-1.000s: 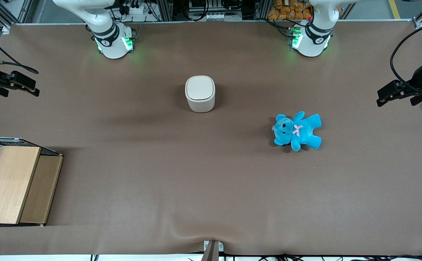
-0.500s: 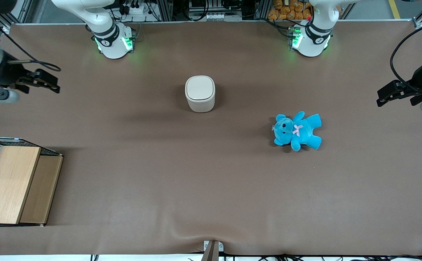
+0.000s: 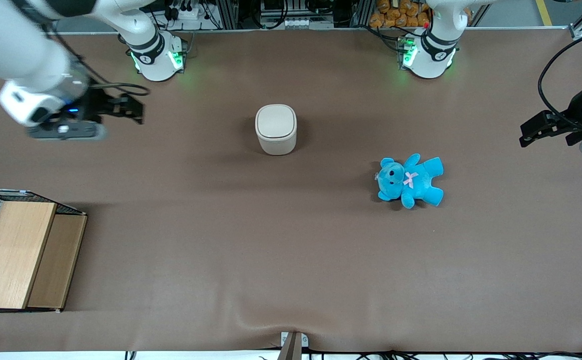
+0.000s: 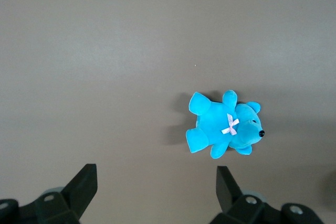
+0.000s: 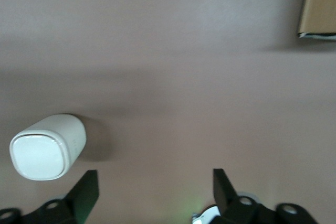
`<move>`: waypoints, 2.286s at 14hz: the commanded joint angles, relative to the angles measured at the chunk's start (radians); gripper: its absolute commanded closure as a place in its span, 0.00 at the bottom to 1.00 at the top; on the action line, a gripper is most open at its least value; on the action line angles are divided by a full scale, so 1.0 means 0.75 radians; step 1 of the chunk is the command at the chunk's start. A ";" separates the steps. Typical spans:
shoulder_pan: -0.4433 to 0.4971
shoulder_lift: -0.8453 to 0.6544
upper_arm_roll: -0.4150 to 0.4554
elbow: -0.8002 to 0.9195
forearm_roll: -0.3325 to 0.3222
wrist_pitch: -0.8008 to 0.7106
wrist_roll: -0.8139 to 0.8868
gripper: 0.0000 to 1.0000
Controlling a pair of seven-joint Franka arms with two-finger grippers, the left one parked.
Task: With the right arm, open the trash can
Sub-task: 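Move the right gripper over the white trash can's lid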
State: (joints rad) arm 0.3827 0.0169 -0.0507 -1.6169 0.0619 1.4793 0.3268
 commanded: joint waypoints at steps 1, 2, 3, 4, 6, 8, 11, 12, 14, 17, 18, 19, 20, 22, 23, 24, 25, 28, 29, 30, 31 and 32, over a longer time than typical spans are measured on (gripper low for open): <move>0.134 0.014 -0.014 -0.012 0.009 -0.007 0.084 0.33; 0.158 0.030 -0.012 -0.018 0.011 -0.001 0.088 0.43; 0.187 0.049 -0.012 -0.016 0.028 0.003 0.088 0.55; 0.205 0.073 -0.014 -0.018 0.056 0.015 0.088 0.64; 0.208 0.114 -0.012 -0.018 0.134 0.038 0.088 0.83; 0.226 0.147 -0.012 -0.039 0.210 0.077 0.090 0.97; 0.322 0.176 -0.012 -0.077 0.210 0.156 0.184 1.00; 0.357 0.176 -0.014 -0.106 0.208 0.203 0.200 1.00; 0.406 0.172 -0.014 -0.188 0.208 0.307 0.204 1.00; 0.514 0.160 -0.014 -0.337 0.200 0.542 0.292 1.00; 0.555 0.159 -0.014 -0.374 0.194 0.598 0.313 1.00; 0.572 0.159 -0.014 -0.413 0.192 0.645 0.327 1.00; 0.574 0.157 -0.014 -0.468 0.189 0.708 0.327 1.00; 0.606 0.155 -0.014 -0.548 0.185 0.813 0.327 1.00; 0.625 0.157 -0.014 -0.576 0.185 0.856 0.329 1.00; 0.629 0.161 -0.012 -0.599 0.185 0.879 0.329 1.00; 0.637 0.166 -0.012 -0.607 0.185 0.887 0.339 1.00; 0.686 0.192 -0.014 -0.609 0.183 0.924 0.393 1.00; 0.692 0.202 -0.014 -0.609 0.179 0.934 0.399 1.00; 0.694 0.206 -0.014 -0.613 0.177 0.936 0.415 1.00; 0.696 0.209 -0.014 -0.620 0.165 0.936 0.419 1.00; 0.701 0.213 -0.014 -0.630 0.155 0.942 0.421 1.00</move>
State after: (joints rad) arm 0.8913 0.1736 -0.0496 -2.0673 0.1959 2.1620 0.6202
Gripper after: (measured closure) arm 0.991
